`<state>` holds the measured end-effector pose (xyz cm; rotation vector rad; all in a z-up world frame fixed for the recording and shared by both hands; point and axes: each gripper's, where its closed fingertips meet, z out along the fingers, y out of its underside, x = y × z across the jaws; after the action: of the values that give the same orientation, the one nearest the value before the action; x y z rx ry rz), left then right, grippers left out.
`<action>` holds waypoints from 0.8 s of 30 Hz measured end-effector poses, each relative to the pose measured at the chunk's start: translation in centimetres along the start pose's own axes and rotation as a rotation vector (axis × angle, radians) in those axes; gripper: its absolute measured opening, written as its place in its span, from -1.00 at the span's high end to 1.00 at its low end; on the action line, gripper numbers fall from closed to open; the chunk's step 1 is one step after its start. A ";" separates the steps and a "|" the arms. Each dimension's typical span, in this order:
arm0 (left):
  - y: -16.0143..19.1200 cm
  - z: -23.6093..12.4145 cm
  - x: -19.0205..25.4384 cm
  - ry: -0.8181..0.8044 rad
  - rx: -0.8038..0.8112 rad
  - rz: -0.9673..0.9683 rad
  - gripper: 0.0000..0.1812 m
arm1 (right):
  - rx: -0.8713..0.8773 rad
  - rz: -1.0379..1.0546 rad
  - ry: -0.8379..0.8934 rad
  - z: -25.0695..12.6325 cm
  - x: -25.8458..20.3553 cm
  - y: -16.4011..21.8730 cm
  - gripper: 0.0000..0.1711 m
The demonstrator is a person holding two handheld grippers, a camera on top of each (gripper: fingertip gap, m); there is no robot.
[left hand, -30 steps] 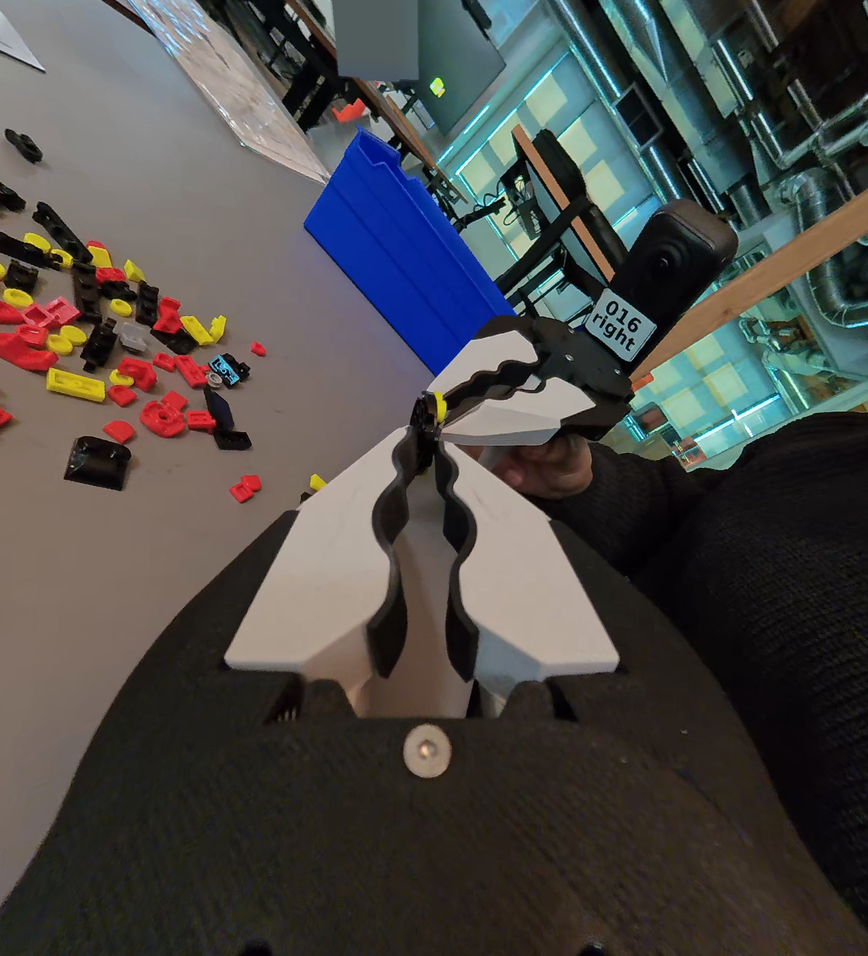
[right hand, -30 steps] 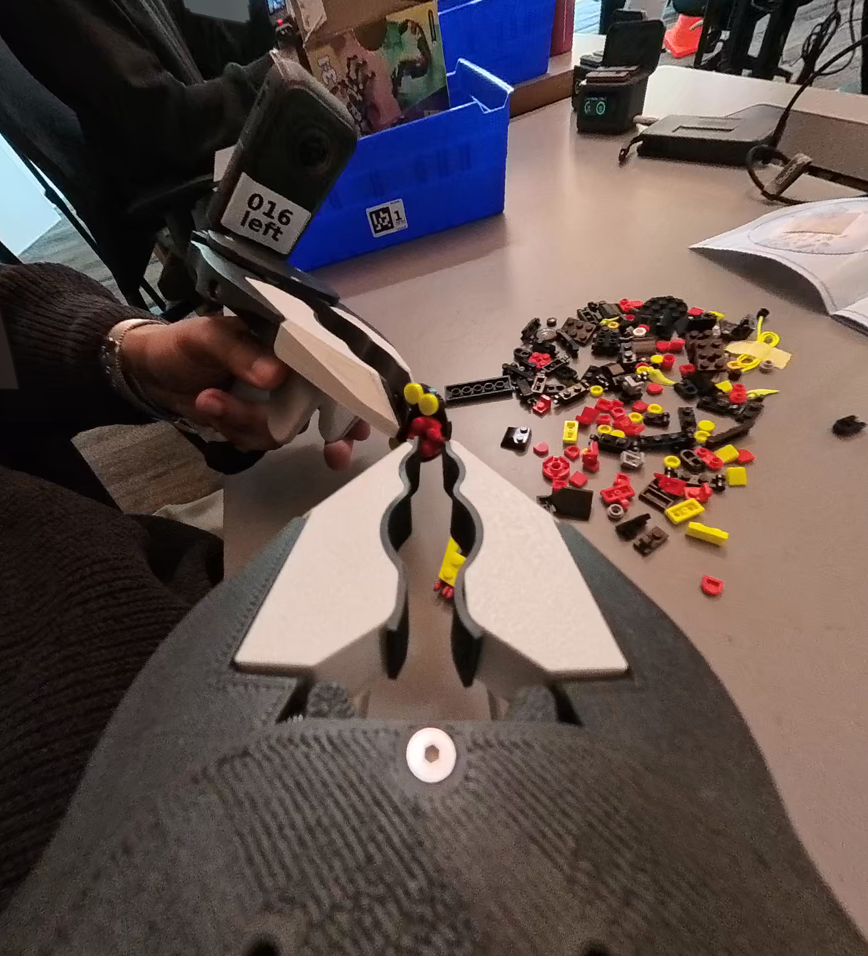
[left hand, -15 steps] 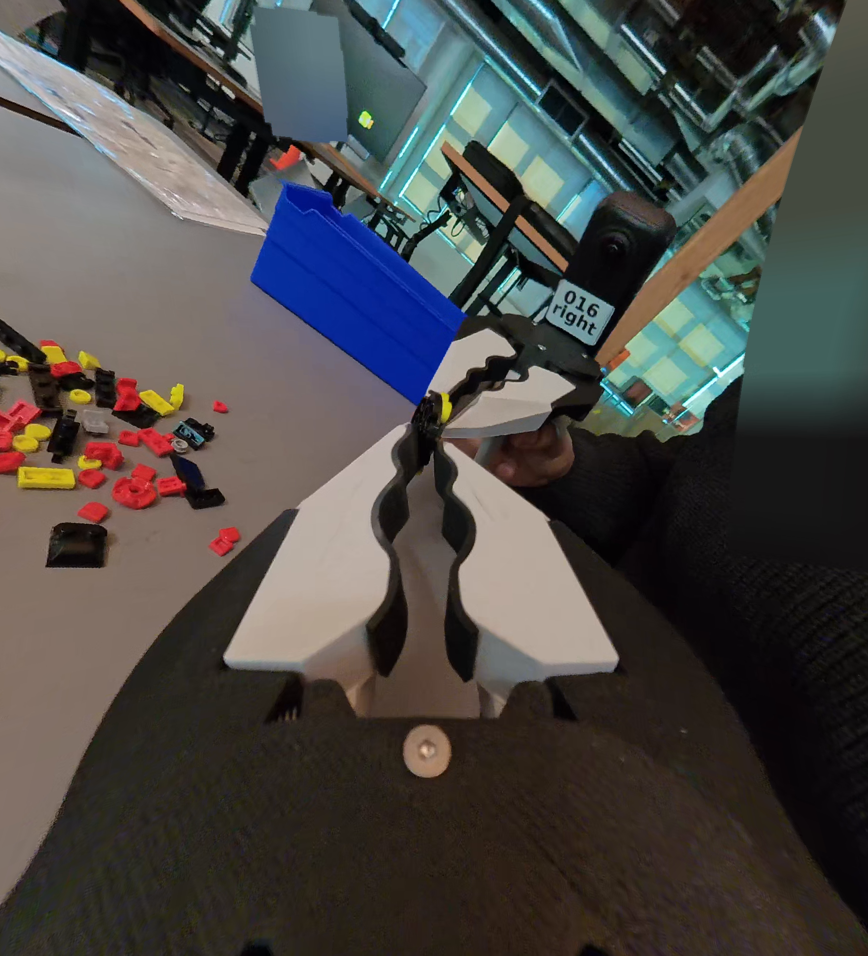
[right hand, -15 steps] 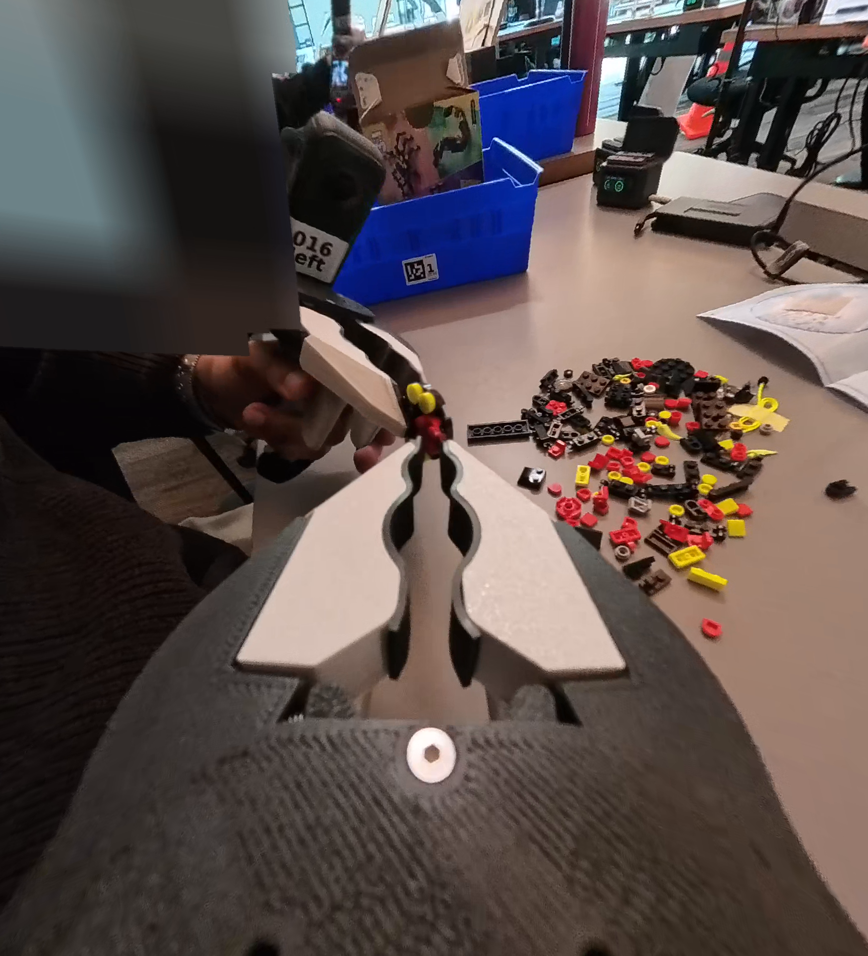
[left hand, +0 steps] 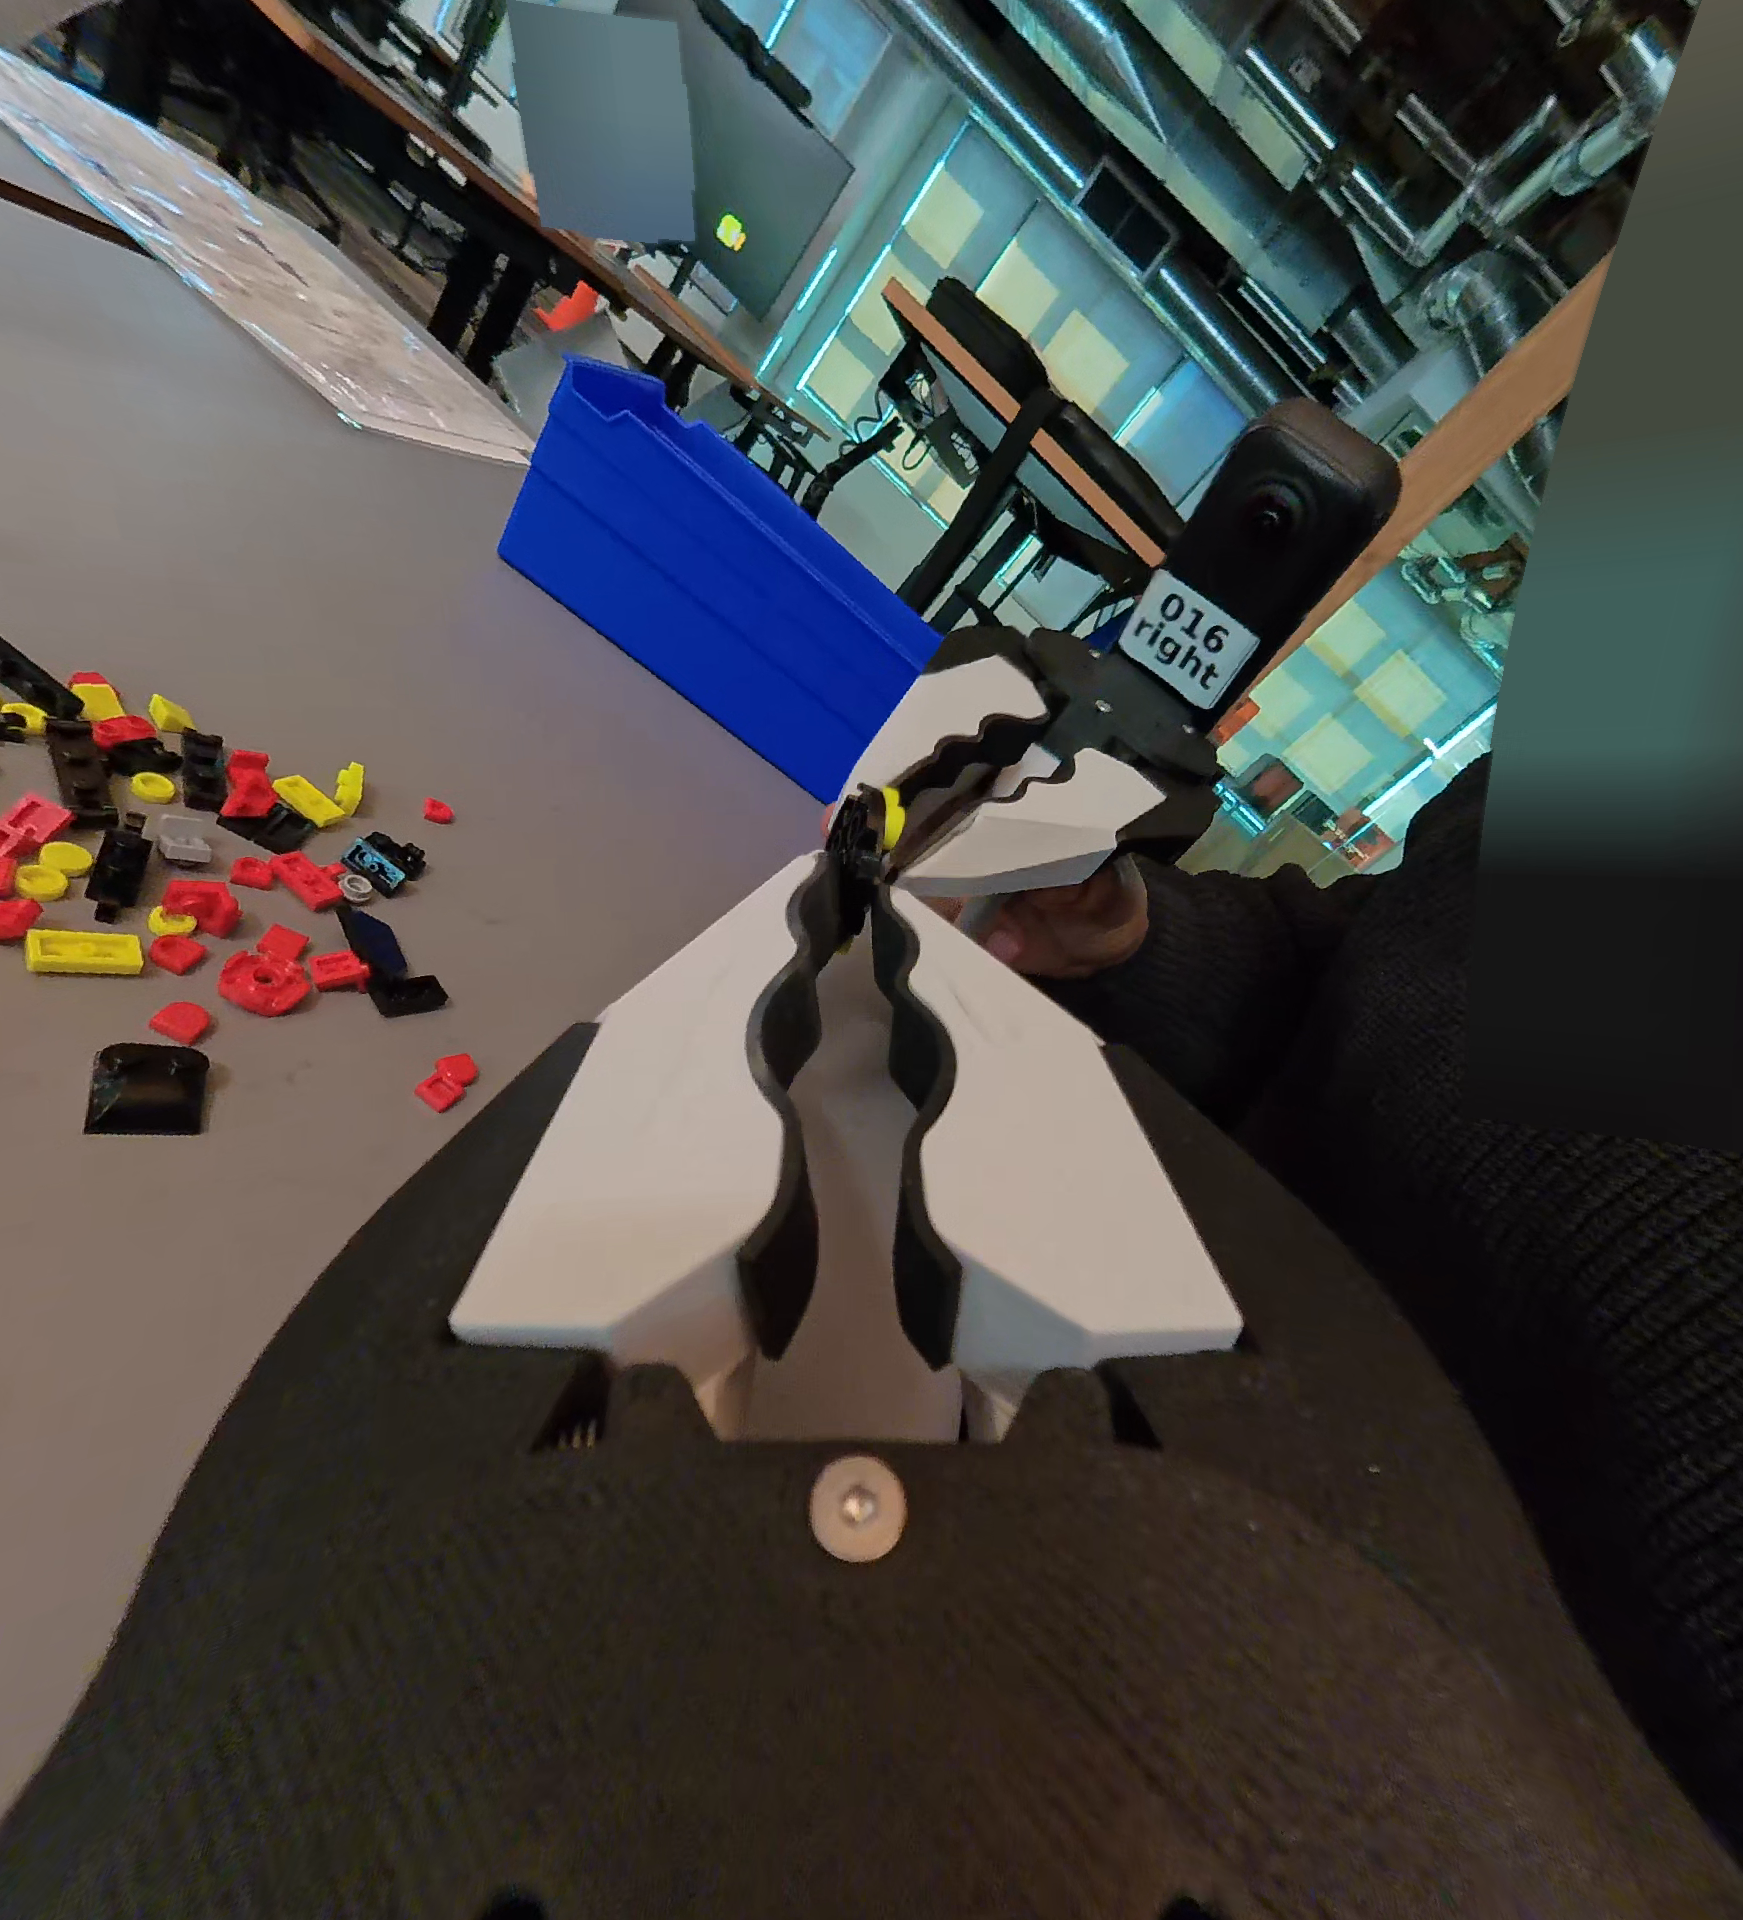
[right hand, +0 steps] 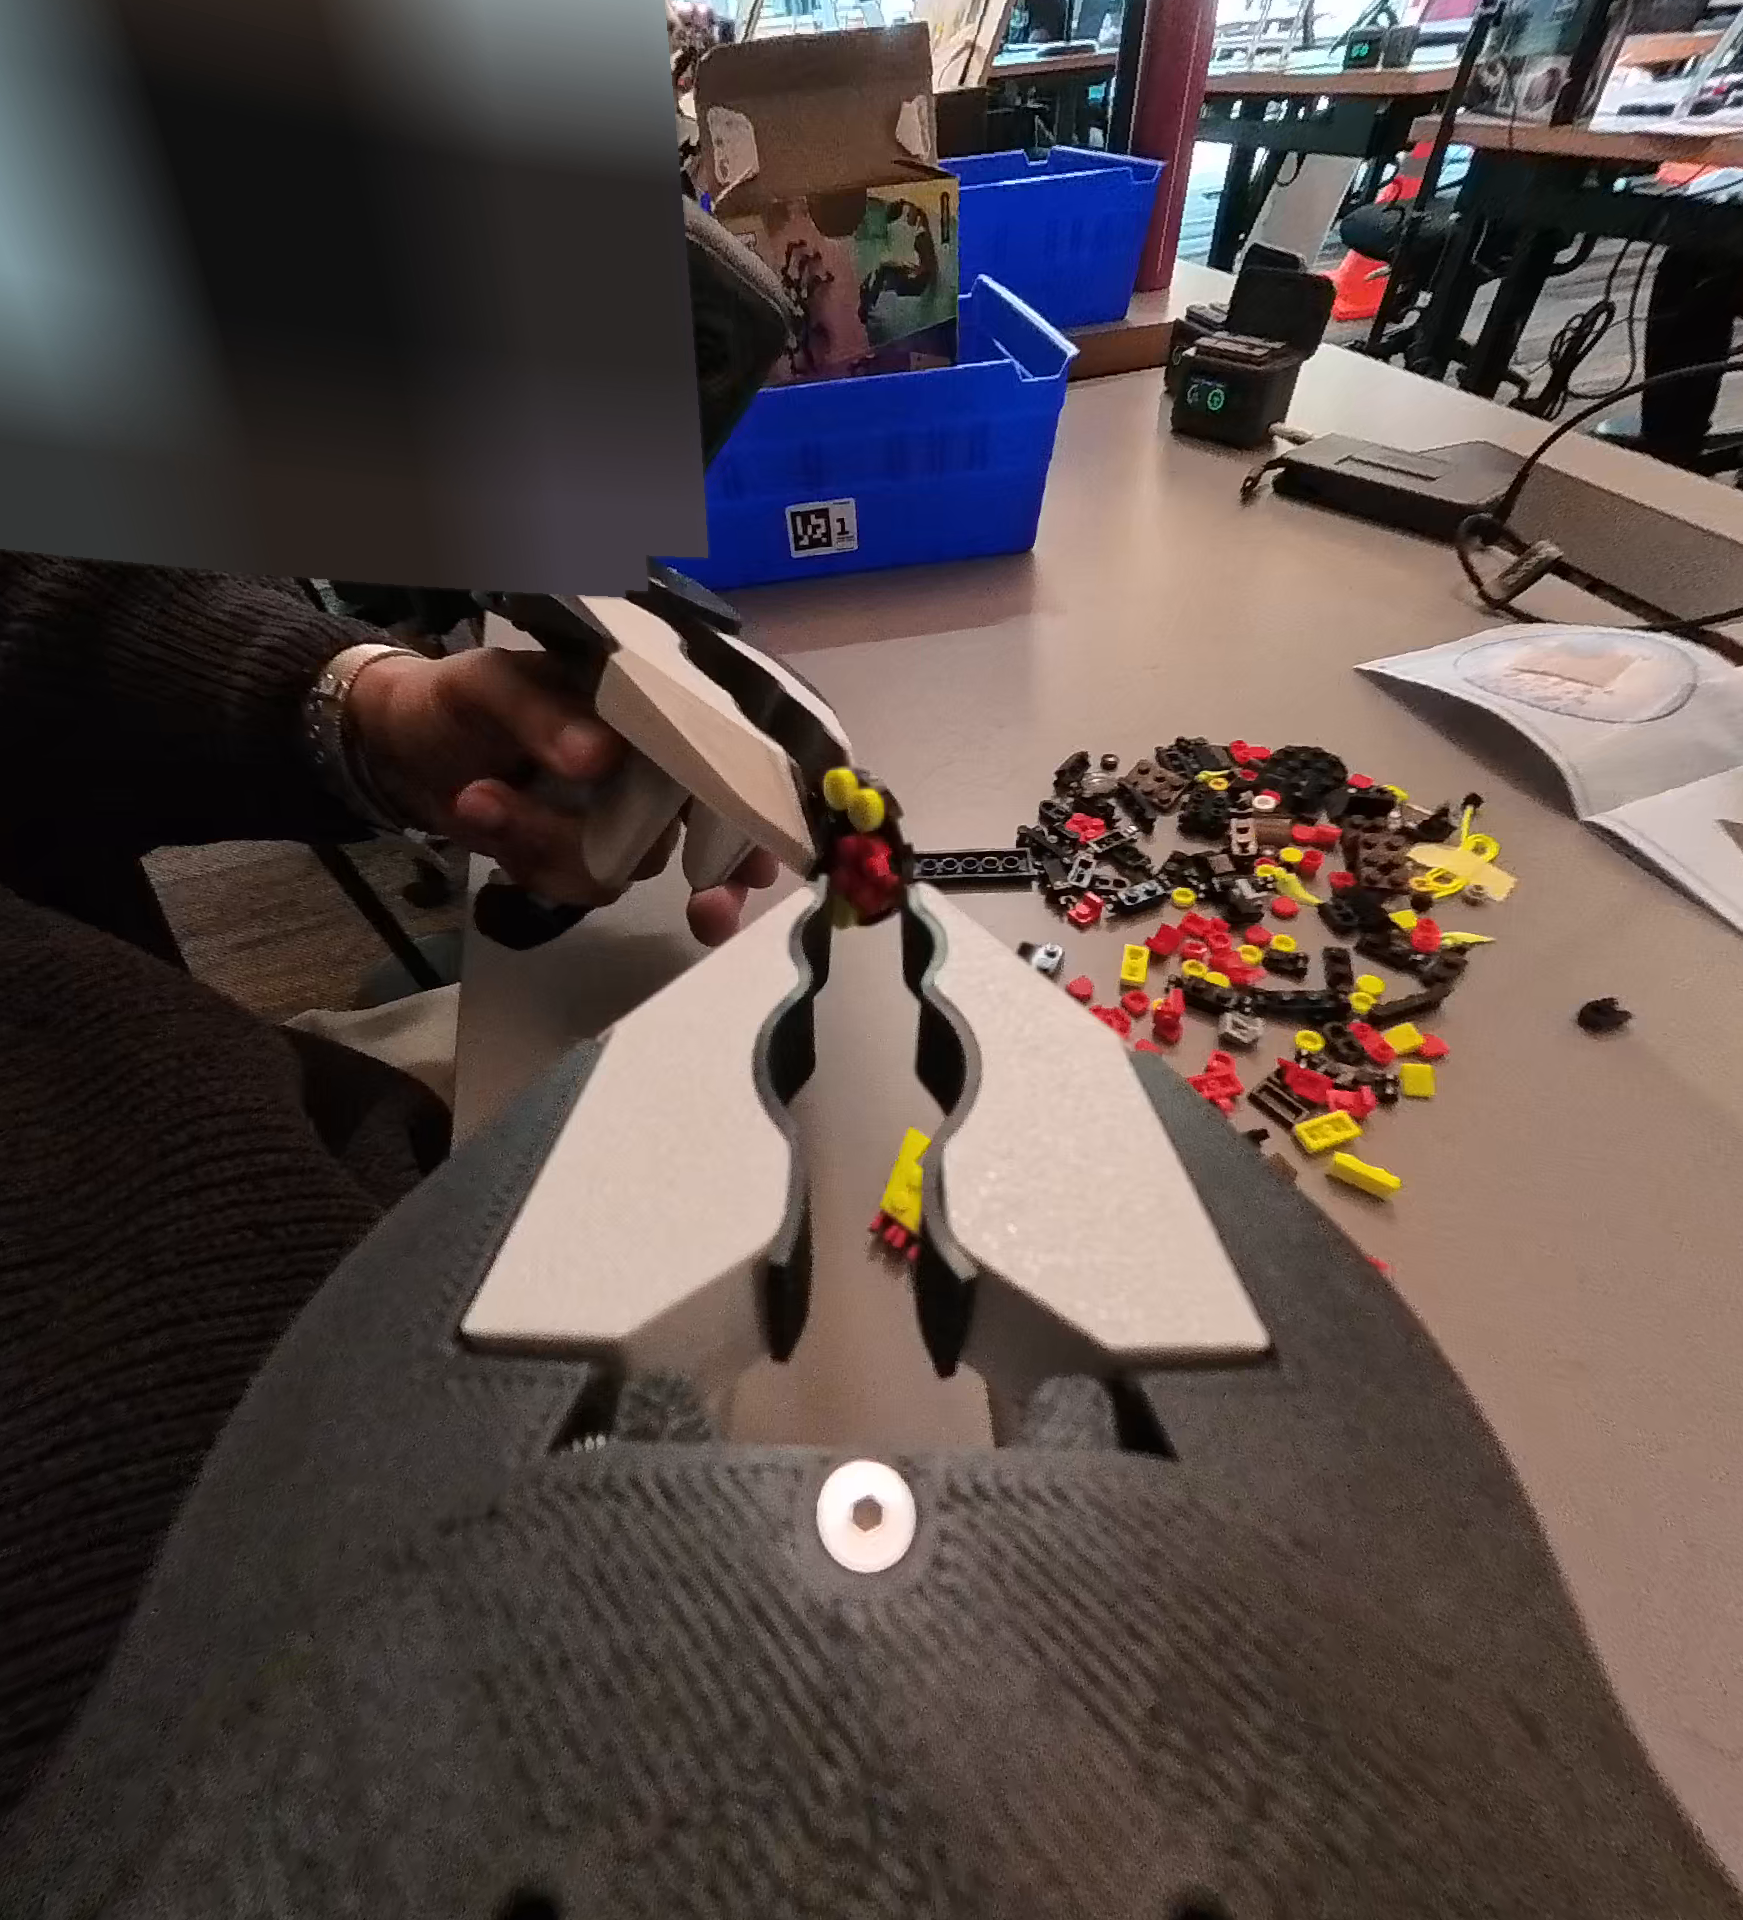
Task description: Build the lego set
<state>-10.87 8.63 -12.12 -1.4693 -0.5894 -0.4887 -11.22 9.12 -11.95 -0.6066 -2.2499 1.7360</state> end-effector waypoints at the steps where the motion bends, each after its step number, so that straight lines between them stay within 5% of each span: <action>1: 0.1 0.0 -0.1 -0.005 -0.007 0.004 0.98 | 0.004 -0.020 0.011 -0.1 0.1 -0.1 0.87; 9: 1.5 0.3 -1.2 -0.142 -0.104 0.164 0.97 | -0.023 -0.410 0.131 -0.5 0.2 -0.1 0.87; 15: 2.5 0.4 -2.1 -0.294 -0.199 0.422 0.96 | -0.057 -0.370 0.133 0.1 0.2 0.6 0.89; 19: 3.8 0.6 -2.3 -0.259 -0.259 0.284 0.97 | -0.087 -0.464 0.078 0.1 -0.5 1.3 0.90; 24: 5.5 0.7 -2.0 -0.108 -0.294 -0.156 0.97 | -0.143 -0.538 -0.015 0.0 -1.4 3.1 0.93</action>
<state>-8.94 9.47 -17.59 -1.7450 -0.7456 -0.6414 -9.43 9.11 -14.81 0.0032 -2.2785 1.3247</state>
